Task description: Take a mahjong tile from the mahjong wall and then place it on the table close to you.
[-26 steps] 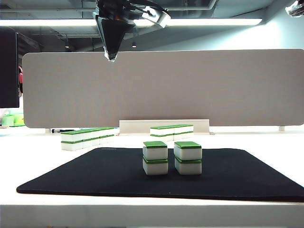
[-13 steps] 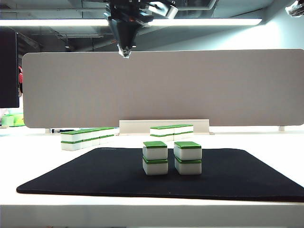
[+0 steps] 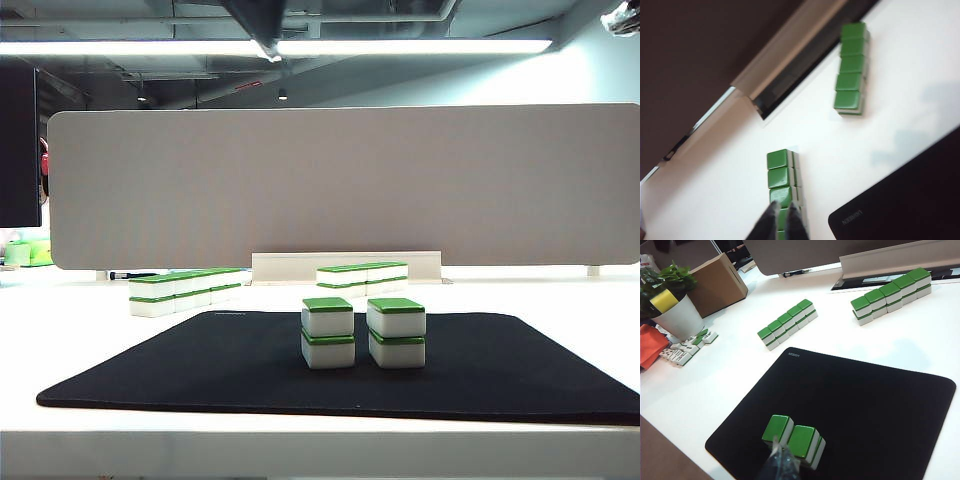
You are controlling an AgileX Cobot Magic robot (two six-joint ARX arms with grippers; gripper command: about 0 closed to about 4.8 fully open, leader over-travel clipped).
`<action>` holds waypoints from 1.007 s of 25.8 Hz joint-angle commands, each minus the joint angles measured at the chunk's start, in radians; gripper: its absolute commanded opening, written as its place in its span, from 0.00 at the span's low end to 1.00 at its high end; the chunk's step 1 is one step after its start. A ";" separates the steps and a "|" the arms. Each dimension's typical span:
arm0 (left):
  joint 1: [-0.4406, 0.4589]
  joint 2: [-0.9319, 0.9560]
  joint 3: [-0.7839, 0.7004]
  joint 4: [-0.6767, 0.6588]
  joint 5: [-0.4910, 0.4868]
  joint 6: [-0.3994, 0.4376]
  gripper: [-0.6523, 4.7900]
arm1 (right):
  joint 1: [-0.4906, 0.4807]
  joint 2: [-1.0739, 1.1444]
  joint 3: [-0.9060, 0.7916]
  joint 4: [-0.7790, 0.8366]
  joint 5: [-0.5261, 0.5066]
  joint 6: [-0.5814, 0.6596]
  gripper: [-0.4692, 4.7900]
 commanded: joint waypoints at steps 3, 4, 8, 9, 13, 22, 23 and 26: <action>0.061 -0.127 -0.200 0.159 0.056 -0.067 0.16 | 0.001 -0.002 0.006 0.016 -0.001 -0.003 0.09; 0.069 -0.145 -0.229 0.174 0.061 -0.074 0.16 | 0.001 -0.002 0.006 0.016 -0.001 -0.003 0.09; 0.130 -0.268 -0.414 0.257 0.083 -0.116 0.16 | 0.001 -0.002 0.006 0.016 -0.001 -0.003 0.09; 0.150 -0.307 -0.476 0.290 0.082 -0.128 0.16 | 0.001 -0.002 0.006 0.016 -0.001 -0.003 0.09; 0.200 -0.410 -0.641 0.367 0.100 -0.149 0.16 | 0.001 -0.002 0.006 0.016 -0.001 -0.003 0.09; 0.283 -0.588 -0.885 0.422 0.101 -0.203 0.16 | 0.000 -0.002 0.006 0.016 -0.001 -0.003 0.09; 0.291 -0.611 -0.914 0.429 0.101 -0.206 0.16 | 0.001 -0.002 0.006 0.016 -0.002 -0.003 0.09; 0.325 -0.709 -1.047 0.494 0.101 -0.224 0.16 | 0.001 -0.002 0.006 0.016 -0.002 -0.003 0.09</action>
